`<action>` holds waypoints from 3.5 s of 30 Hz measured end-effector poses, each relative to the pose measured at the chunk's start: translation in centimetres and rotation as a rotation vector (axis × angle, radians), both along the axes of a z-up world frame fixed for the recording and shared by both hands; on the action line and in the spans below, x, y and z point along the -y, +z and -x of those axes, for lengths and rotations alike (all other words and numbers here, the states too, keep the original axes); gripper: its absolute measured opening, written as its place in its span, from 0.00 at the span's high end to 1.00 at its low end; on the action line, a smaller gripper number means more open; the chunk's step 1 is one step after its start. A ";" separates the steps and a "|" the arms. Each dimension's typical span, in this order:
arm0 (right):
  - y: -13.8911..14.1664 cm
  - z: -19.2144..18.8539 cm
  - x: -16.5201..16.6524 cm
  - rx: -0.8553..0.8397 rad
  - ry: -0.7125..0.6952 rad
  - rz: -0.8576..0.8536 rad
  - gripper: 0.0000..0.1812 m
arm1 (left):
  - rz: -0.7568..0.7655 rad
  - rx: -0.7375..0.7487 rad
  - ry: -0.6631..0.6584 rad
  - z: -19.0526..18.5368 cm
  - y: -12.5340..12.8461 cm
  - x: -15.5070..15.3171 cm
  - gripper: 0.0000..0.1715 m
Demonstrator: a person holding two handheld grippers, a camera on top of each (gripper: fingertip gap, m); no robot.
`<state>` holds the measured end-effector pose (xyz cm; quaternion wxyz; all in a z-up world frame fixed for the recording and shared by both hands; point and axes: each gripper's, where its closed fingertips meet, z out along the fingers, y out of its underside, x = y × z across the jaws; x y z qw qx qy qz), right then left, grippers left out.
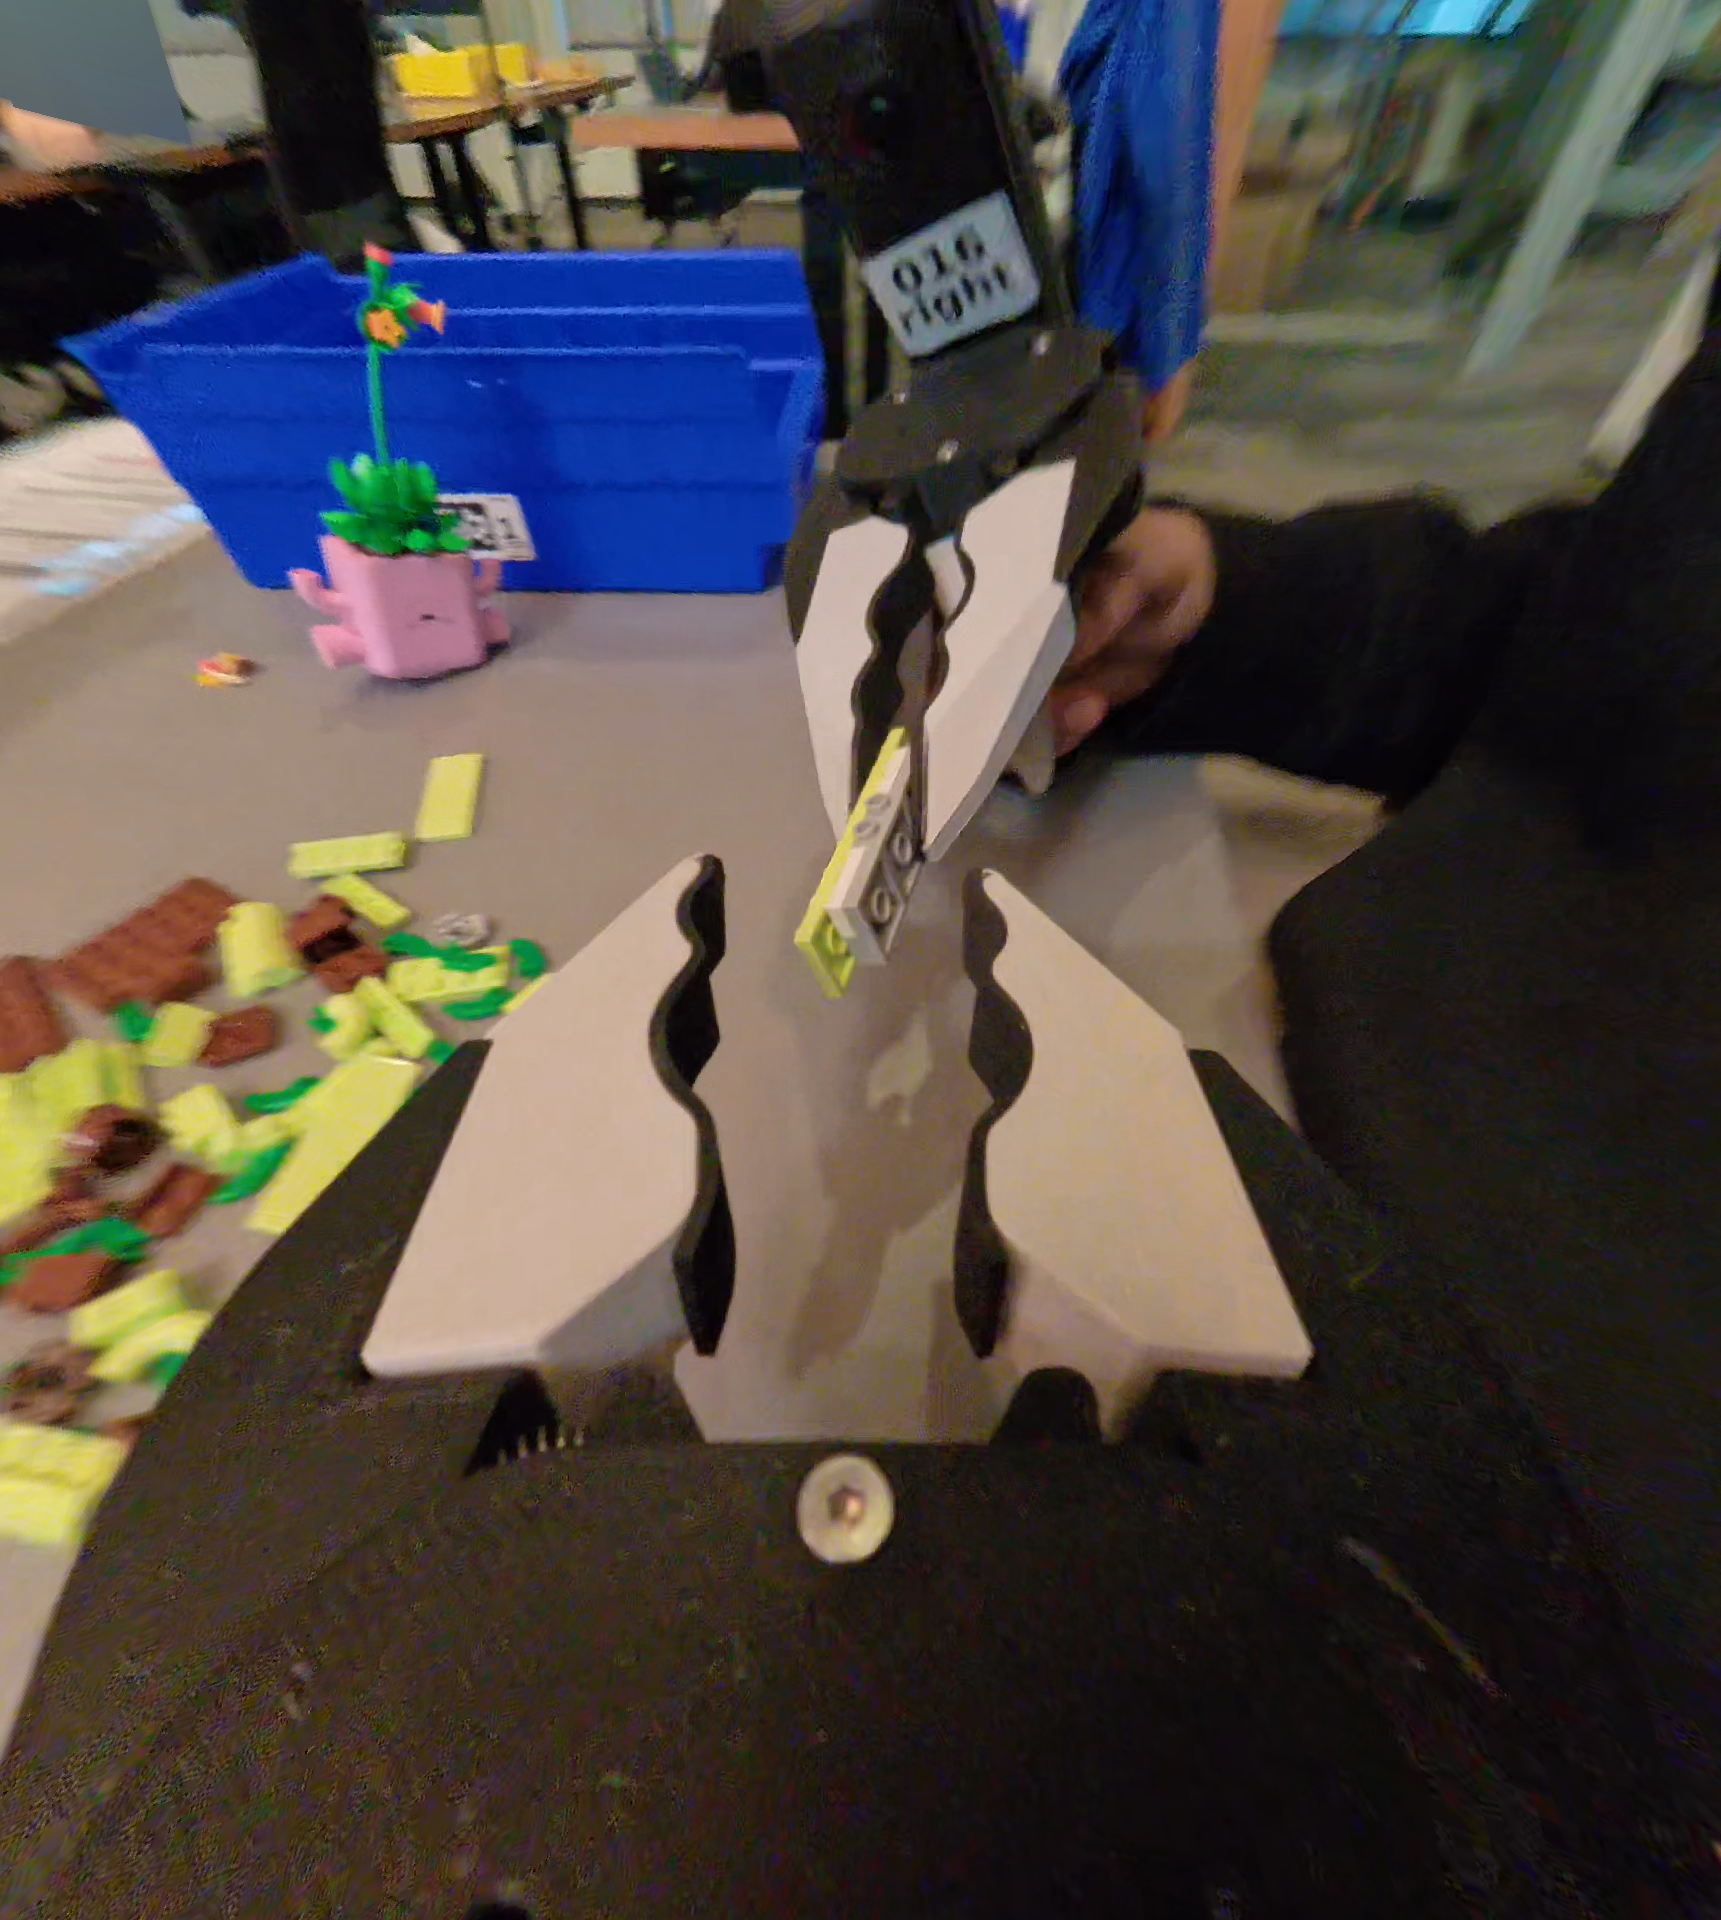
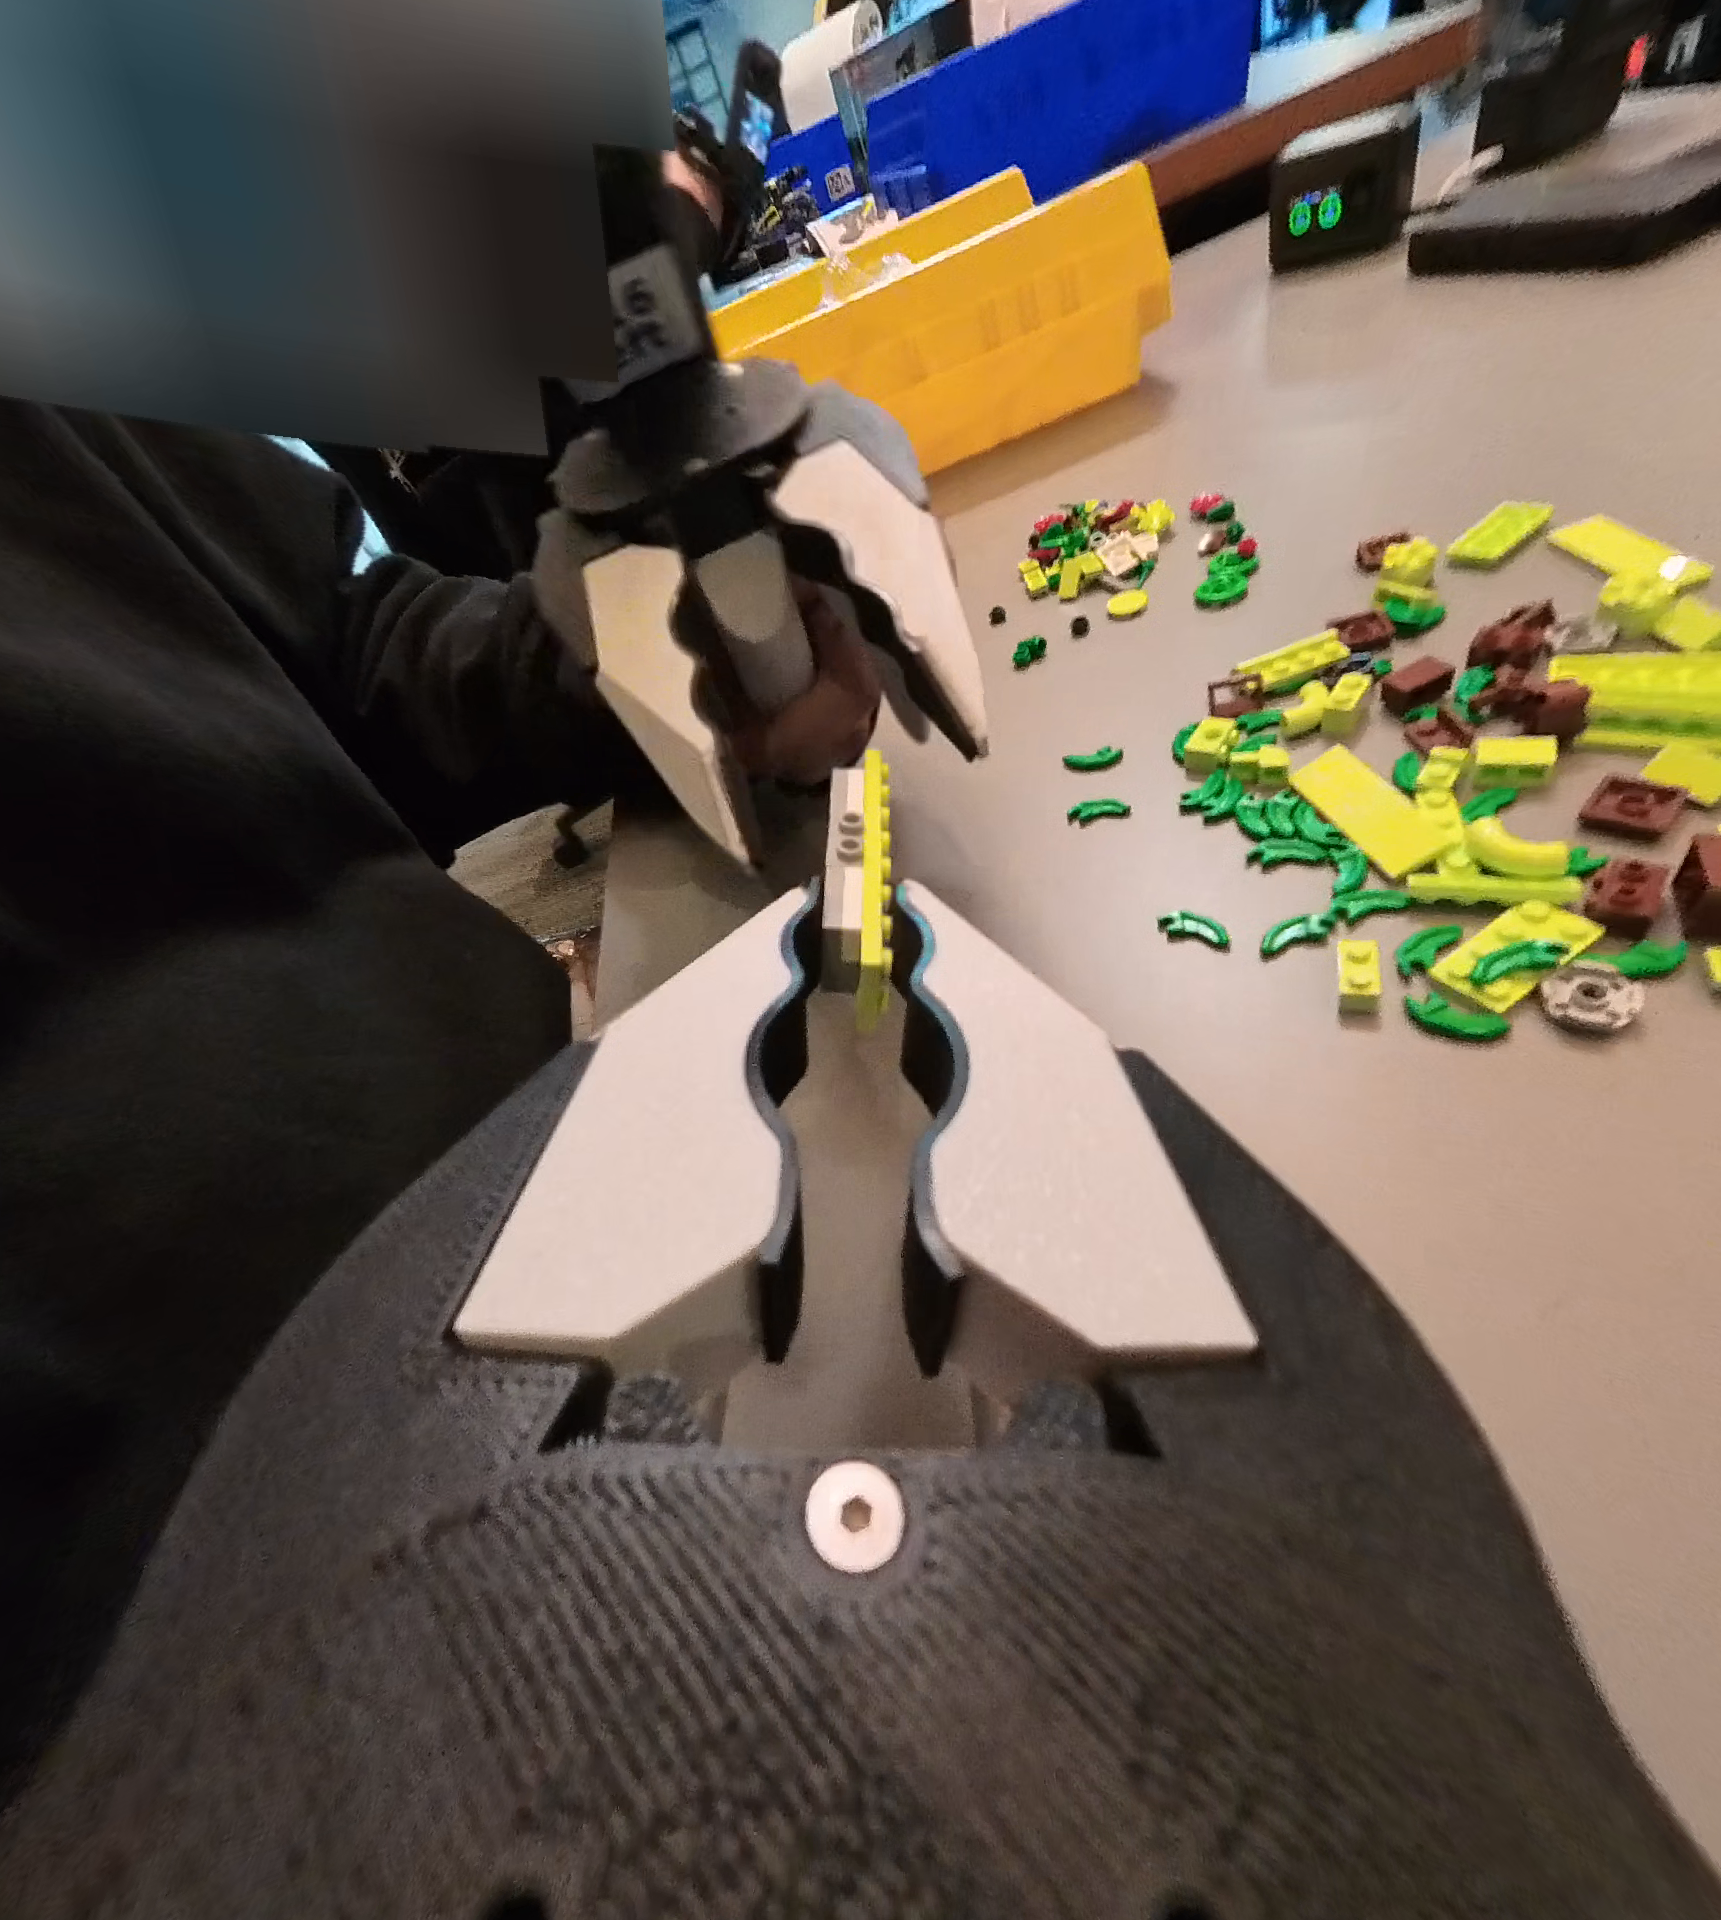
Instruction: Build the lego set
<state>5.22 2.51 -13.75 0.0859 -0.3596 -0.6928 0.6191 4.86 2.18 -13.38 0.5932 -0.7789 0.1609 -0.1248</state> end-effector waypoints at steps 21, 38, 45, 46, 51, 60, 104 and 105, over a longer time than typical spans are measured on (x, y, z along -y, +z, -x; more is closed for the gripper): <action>1.1 -0.9 0.6 -0.173 0.041 -0.061 0.95 | 0.082 0.316 -0.176 -1.7 0.2 0.6 0.94; 1.7 -1.3 0.6 -0.221 0.051 -0.041 0.92 | 0.091 0.279 -0.208 -2.4 0.0 0.8 0.94; 1.7 -1.6 1.0 -0.229 0.078 -0.048 0.94 | 0.086 0.284 -0.218 -2.6 0.1 0.8 0.94; 1.7 -1.6 1.0 -0.232 0.078 -0.051 0.94 | 0.086 0.284 -0.219 -2.6 0.1 0.8 0.94; 1.7 -1.7 1.0 -0.248 0.075 -0.059 0.95 | 0.085 0.291 -0.223 -2.7 0.1 0.8 0.94; 1.5 -1.6 1.0 -0.257 0.069 -0.095 0.95 | 0.091 0.293 -0.216 -2.6 0.0 0.8 0.95; 2.1 -1.8 -0.2 -0.165 0.080 0.048 0.89 | 0.064 0.301 -0.194 -1.8 0.5 0.7 0.94; 2.1 -1.8 -0.2 -0.162 0.081 0.052 0.89 | 0.062 0.302 -0.195 -1.8 0.5 0.7 0.94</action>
